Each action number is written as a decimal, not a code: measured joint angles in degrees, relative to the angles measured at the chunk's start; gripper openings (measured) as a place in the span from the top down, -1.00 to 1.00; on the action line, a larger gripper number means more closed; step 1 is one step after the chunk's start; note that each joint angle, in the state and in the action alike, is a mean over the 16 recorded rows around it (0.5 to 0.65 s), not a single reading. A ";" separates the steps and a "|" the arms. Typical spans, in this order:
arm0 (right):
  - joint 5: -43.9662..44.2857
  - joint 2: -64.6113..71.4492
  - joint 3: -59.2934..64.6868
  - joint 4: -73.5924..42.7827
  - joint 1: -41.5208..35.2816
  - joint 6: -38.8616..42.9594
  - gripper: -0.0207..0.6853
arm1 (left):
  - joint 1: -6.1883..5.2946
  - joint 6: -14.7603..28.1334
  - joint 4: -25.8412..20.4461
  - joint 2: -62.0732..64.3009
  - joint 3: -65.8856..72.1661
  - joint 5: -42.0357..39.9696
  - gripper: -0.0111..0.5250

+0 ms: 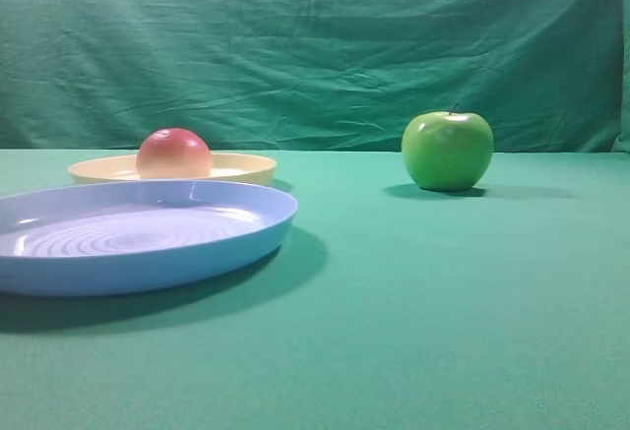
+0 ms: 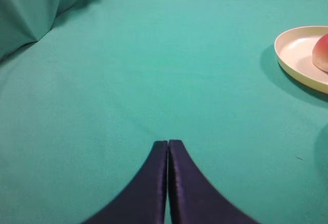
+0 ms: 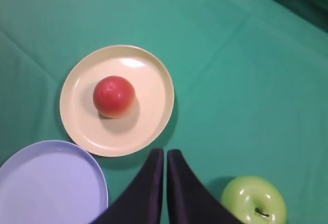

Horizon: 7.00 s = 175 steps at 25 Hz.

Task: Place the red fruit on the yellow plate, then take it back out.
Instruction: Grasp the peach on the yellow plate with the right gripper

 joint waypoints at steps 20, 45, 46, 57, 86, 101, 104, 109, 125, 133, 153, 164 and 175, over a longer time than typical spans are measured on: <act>0.59 -31.44 29.24 -2.59 -0.74 6.92 0.94 | 0.00 0.00 0.00 0.00 0.00 0.00 0.96; -25.00 -76.11 76.11 -14.71 -14.12 19.13 0.94 | 0.00 0.13 0.00 0.00 0.00 0.00 0.96; -27.05 -78.10 78.53 -14.73 -15.39 19.16 0.94 | 0.00 0.13 0.00 0.00 0.00 0.00 0.96; -44.89 -98.35 104.49 -14.68 -25.06 20.02 0.94 | 0.00 0.13 0.00 0.00 0.00 0.00 0.96; -50.25 -107.19 124.05 -14.75 -28.08 22.22 0.94 | 0.00 0.13 0.00 0.00 0.00 0.00 0.96; -53.00 -107.17 124.08 -14.82 -28.08 24.44 0.94 | 0.00 0.11 0.00 0.00 0.00 0.00 0.96; -55.27 -106.62 123.63 -14.82 -28.08 25.32 0.94 | 0.00 0.08 0.00 0.00 0.00 0.00 0.96; -57.85 -103.81 120.05 -14.82 -27.62 26.26 0.94 | 0.00 0.04 0.00 0.00 0.00 0.00 0.96; -41.41 -82.55 91.60 -14.52 -15.89 22.00 0.94 | 0.00 0.01 0.00 0.00 0.00 0.00 0.96; -24.95 -68.38 78.74 -12.11 -8.38 18.29 0.94 | 0.00 0.01 0.00 0.00 0.00 0.00 0.96; -20.15 -41.30 61.56 -6.72 -5.46 8.88 0.94 | 0.00 0.01 0.00 0.00 0.00 0.00 0.96; -24.21 -19.02 45.97 2.02 -4.79 -5.39 0.94 | 0.00 0.01 0.00 0.00 0.00 0.00 0.96; -22.87 5.19 21.93 7.18 2.23 -14.81 0.94 | 0.00 0.07 0.00 0.00 0.00 0.00 0.96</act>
